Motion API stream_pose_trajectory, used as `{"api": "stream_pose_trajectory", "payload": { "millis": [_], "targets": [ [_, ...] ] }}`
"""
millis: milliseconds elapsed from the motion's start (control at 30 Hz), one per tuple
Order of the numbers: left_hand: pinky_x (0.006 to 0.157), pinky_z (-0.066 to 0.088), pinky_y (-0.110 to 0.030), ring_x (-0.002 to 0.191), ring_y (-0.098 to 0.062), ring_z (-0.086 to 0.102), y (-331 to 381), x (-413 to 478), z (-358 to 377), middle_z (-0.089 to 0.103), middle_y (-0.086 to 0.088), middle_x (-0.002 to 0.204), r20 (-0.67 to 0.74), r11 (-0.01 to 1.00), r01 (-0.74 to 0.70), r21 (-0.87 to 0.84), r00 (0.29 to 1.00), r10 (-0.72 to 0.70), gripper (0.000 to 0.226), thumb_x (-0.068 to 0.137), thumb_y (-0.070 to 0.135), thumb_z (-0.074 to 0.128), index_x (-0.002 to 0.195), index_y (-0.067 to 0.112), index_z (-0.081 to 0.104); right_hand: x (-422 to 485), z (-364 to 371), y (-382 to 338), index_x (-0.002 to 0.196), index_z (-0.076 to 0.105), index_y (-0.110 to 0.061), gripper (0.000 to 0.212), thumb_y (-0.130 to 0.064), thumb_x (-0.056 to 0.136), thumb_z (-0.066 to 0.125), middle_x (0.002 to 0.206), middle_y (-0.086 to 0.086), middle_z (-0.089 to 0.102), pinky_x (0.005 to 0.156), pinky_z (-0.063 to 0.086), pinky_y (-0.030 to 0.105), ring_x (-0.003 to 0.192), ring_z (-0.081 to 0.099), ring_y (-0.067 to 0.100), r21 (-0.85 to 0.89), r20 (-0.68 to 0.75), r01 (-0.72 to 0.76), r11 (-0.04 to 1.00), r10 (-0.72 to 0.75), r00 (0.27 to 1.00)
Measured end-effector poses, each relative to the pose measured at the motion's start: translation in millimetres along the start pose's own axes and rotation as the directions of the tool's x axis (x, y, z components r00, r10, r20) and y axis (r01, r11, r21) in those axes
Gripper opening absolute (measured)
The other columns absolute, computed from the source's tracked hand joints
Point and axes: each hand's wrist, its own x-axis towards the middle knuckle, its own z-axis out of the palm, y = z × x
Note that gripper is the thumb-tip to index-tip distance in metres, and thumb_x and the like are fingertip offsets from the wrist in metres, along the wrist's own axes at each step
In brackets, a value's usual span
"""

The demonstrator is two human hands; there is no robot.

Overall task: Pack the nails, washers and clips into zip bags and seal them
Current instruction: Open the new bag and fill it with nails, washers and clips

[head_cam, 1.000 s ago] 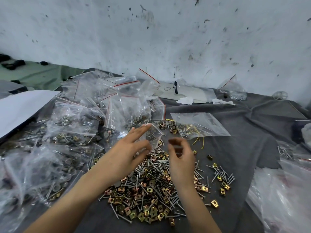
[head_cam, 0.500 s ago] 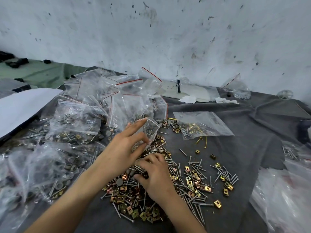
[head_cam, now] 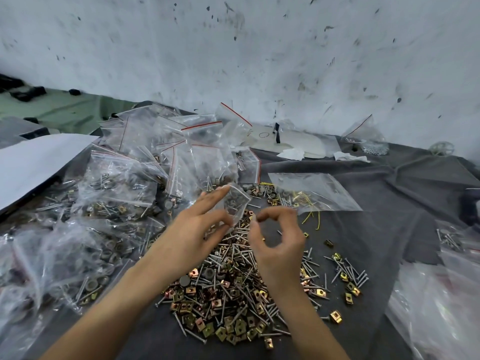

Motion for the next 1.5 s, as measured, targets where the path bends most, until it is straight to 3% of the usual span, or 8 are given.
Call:
{"api": "stream_pose_trajectory", "payload": {
  "millis": [200,367,533,667,900,1267,1367,1500],
  "targets": [
    [0.114,0.030,-0.044,0.140,-0.020,0.034,3.5,-0.7,5.5,0.040,-0.012,0.148,0.026,0.998,-0.062,0.010,0.998,0.061,0.003,0.087,0.011,0.067,0.089,0.012,0.067,21.5,4.3,0.0,0.090,0.067,-0.012,0.013,-0.020,0.082,0.064,0.093,-0.029,0.051,0.088,0.042,0.024,0.103,0.048,0.013,-0.177,0.081,0.168,0.970,-0.156,0.984],
    [0.114,0.030,-0.041,0.139,-0.019,0.035,1.1,-2.2,1.7,0.043,-0.012,0.146,-0.001,0.998,-0.055,0.004,0.998,0.055,0.004,0.087,0.010,0.067,0.090,0.012,0.069,14.8,7.4,10.8,0.116,0.066,-0.015,0.034,-0.033,0.089,0.058,0.124,-0.006,0.059,0.105,0.034,0.031,0.123,0.042,0.016,-0.234,0.191,0.141,0.962,-0.097,0.977],
    [0.108,0.037,-0.033,0.125,-0.012,0.049,-8.9,0.0,-16.5,0.049,-0.001,0.141,-0.080,0.998,0.059,-0.004,0.995,-0.059,0.007,0.085,0.014,0.067,0.089,0.018,0.071,3.1,12.6,20.7,0.103,0.069,-0.019,0.018,-0.016,0.087,0.061,0.111,-0.008,0.059,0.099,0.032,0.020,0.115,0.044,0.012,-0.270,0.189,-0.016,0.963,0.069,0.980],
    [0.088,0.049,-0.020,0.097,-0.007,0.063,-21.8,5.2,-26.0,0.070,-0.001,0.111,-0.140,0.994,0.102,0.036,0.986,-0.097,0.011,0.084,0.007,0.070,0.092,0.014,0.072,-13.1,16.2,31.1,0.098,0.069,-0.028,0.012,-0.025,0.089,0.062,0.108,-0.013,0.061,0.104,0.030,0.035,0.119,0.037,0.012,-0.412,0.519,-0.102,0.906,0.324,0.791],
    [0.071,0.037,0.005,0.074,0.007,0.057,-24.8,5.1,-25.9,0.069,0.008,0.083,-0.137,0.993,0.117,0.030,0.984,-0.112,0.011,0.082,0.005,0.072,0.091,0.010,0.073,-27.0,25.5,20.8,0.105,0.068,-0.025,0.026,-0.043,0.087,0.059,0.109,-0.009,0.056,0.102,0.019,0.035,0.118,0.028,0.013,-0.409,0.793,0.259,0.875,0.201,0.575],
    [0.069,0.039,-0.001,0.069,0.003,0.056,-26.7,9.2,-30.7,0.068,0.004,0.082,-0.087,0.998,0.023,0.063,0.996,-0.017,0.010,0.081,0.005,0.073,0.088,0.011,0.073,-30.2,31.7,13.3,0.091,0.065,-0.018,0.015,-0.031,0.088,0.058,0.096,-0.006,0.058,0.095,0.028,0.031,0.109,0.037,0.012,-0.418,0.733,0.185,0.890,0.210,0.647],
    [0.073,0.045,-0.011,0.077,-0.006,0.062,-23.7,9.3,-30.0,0.068,0.001,0.091,-0.041,0.997,-0.054,0.058,0.998,0.057,0.009,0.081,0.010,0.073,0.090,0.013,0.074,-15.5,23.1,-2.8,0.076,0.062,-0.025,0.008,-0.024,0.079,0.069,0.087,-0.012,0.058,0.088,0.037,0.029,0.097,0.047,0.005,-0.204,0.609,-0.139,0.969,0.237,0.757],
    [0.080,0.041,-0.012,0.089,-0.008,0.060,-15.3,7.8,-24.3,0.065,0.000,0.099,0.006,0.991,-0.128,0.043,0.992,0.128,0.009,0.081,0.013,0.074,0.089,0.012,0.074,11.2,9.7,-20.7,0.072,0.059,-0.032,0.015,-0.020,0.076,0.069,0.080,-0.013,0.060,0.081,0.045,0.024,0.087,0.057,0.013,0.050,0.201,-0.153,0.987,0.141,0.969]
  ]
}}
